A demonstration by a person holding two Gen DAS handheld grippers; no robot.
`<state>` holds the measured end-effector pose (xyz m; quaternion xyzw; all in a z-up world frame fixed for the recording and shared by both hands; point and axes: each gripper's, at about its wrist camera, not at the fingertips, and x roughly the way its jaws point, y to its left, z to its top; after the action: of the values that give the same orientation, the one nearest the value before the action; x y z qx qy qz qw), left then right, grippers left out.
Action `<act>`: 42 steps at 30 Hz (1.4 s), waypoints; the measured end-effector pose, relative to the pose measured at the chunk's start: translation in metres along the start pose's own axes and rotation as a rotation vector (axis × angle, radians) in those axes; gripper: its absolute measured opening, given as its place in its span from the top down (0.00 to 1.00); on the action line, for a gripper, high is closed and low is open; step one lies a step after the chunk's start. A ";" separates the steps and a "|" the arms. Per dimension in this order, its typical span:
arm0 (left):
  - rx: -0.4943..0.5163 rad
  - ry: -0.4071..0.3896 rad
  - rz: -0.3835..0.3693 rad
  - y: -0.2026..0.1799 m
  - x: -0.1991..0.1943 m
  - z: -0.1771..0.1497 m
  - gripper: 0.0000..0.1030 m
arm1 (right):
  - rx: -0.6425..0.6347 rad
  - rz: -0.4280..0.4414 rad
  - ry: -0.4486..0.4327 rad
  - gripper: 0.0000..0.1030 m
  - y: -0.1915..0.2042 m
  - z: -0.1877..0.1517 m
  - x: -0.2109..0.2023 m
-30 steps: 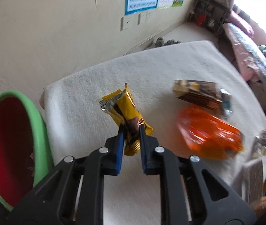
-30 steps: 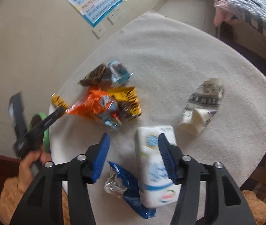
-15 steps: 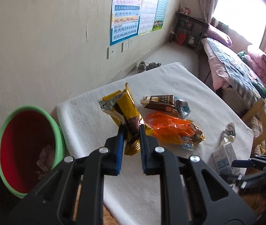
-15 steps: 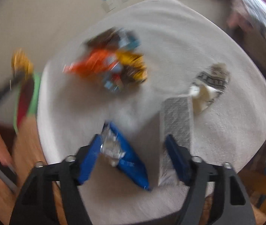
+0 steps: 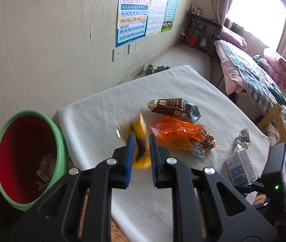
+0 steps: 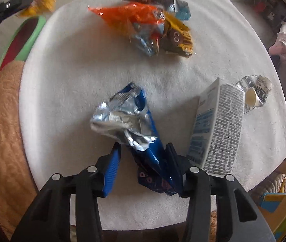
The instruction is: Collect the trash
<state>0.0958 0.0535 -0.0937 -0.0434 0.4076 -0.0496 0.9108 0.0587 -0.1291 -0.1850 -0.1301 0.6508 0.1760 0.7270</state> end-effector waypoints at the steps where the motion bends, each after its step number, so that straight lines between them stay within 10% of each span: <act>1: 0.001 0.000 -0.001 0.000 -0.001 0.000 0.85 | -0.005 0.007 -0.005 0.61 0.002 0.001 0.000; 5: 0.007 -0.006 -0.001 -0.001 -0.003 0.001 0.85 | 0.010 0.033 -0.073 0.78 0.001 0.007 -0.014; 15: 0.030 -0.002 -0.007 -0.007 -0.003 -0.002 0.85 | 0.218 0.107 -0.342 0.78 -0.045 0.018 -0.067; 25: -0.015 0.097 -0.041 -0.005 0.015 -0.016 0.84 | 0.366 0.197 -0.393 0.78 -0.069 0.013 -0.080; 35: 0.076 0.222 0.008 -0.015 0.064 -0.032 0.38 | 0.360 0.187 -0.364 0.78 -0.066 0.020 -0.069; 42: 0.066 0.287 0.054 0.008 0.091 -0.028 0.35 | 0.376 0.208 -0.337 0.78 -0.068 0.025 -0.059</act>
<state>0.1359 0.0489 -0.1806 0.0052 0.5329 -0.0443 0.8450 0.1048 -0.1851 -0.1263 0.1058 0.5516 0.1452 0.8145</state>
